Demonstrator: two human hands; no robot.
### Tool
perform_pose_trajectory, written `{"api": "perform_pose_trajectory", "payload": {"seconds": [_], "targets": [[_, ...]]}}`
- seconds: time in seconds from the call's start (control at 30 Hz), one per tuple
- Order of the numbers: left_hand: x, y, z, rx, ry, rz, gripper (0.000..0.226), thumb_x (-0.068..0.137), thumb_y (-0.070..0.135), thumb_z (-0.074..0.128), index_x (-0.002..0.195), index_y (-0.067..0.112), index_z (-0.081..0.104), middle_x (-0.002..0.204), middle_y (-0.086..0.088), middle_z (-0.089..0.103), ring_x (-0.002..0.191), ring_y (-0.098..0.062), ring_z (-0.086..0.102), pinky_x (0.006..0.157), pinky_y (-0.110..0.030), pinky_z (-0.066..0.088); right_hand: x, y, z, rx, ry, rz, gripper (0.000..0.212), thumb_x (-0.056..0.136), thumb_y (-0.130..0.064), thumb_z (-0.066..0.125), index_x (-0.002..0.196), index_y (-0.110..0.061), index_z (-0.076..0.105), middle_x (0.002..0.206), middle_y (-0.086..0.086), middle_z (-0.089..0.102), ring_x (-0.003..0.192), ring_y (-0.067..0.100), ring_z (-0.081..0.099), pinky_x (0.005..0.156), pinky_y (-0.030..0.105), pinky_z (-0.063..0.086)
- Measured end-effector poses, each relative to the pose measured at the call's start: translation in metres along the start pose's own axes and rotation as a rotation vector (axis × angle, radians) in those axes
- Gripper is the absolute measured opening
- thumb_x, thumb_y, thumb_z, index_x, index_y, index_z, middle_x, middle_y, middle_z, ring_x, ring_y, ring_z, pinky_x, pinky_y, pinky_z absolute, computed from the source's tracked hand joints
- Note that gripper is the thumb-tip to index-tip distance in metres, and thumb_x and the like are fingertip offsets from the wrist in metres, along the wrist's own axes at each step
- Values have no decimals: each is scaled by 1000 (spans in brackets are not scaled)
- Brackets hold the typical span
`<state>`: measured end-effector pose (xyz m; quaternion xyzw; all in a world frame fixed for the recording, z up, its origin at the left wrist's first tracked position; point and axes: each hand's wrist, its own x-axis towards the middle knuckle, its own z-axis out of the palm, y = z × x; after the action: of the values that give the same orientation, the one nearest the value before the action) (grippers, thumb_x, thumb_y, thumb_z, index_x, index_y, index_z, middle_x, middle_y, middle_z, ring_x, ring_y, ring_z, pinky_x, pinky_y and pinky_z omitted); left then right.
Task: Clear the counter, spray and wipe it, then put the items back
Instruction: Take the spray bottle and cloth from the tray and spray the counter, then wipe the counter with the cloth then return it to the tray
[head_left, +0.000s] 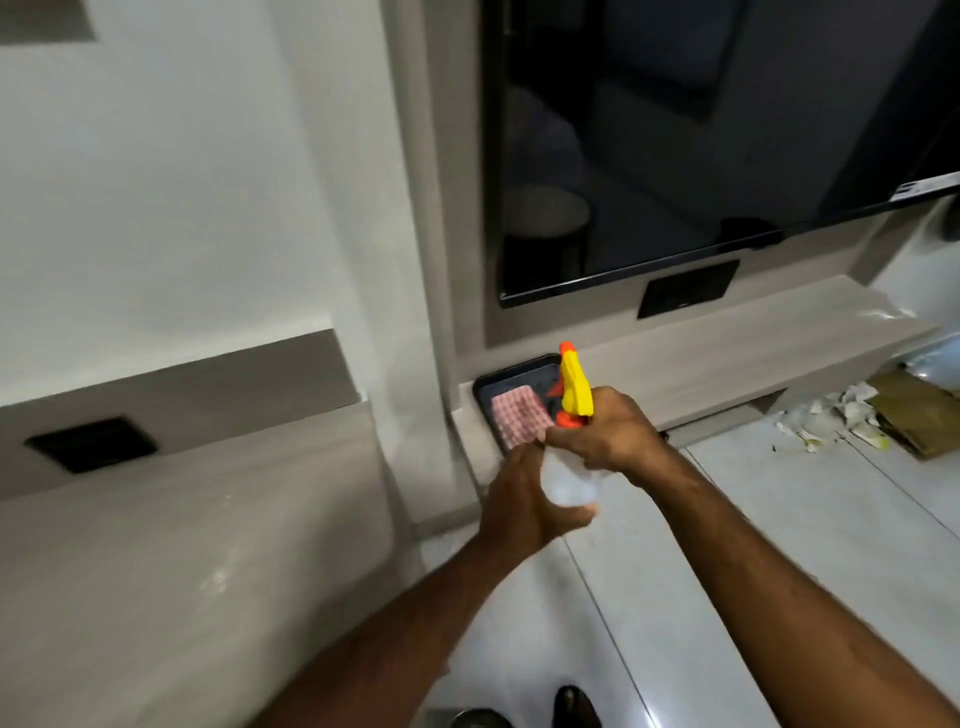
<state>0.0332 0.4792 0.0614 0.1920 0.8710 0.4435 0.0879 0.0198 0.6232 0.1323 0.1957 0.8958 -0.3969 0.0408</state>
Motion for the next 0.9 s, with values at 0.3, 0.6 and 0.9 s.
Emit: {"api": "perform_pose_trajectory", "payload": {"seconds": [0.3, 0.6, 0.9], "targets": [[167, -12, 76, 97, -216, -23, 76, 71, 34, 82, 133, 16, 44, 128, -6, 58, 116, -22, 56, 98, -37, 50, 153, 72, -32, -136, -9, -144, 32, 74, -45, 76, 68, -30, 49, 69, -5, 58, 70, 20, 60, 62, 27, 42], [230, -79, 46, 507, -291, -332, 68, 88, 22, 60, 144, 4, 26, 147, -25, 35, 131, -40, 43, 106, -44, 42, 198, 95, -14, -107, -9, -205, 26, 79, -42, 76, 83, -23, 58, 66, -6, 58, 65, 18, 56, 59, 24, 39], [262, -82, 41, 507, -291, -463, 31, 77, 24, 72, 103, 9, 65, 105, -9, 68, 100, -27, 64, 84, -31, 49, 177, 110, -9, 52, -2, 1, 80, 70, -34, 88, 135, -8, 49, 127, 13, 64, 119, 34, 59, 93, 34, 48]]}}
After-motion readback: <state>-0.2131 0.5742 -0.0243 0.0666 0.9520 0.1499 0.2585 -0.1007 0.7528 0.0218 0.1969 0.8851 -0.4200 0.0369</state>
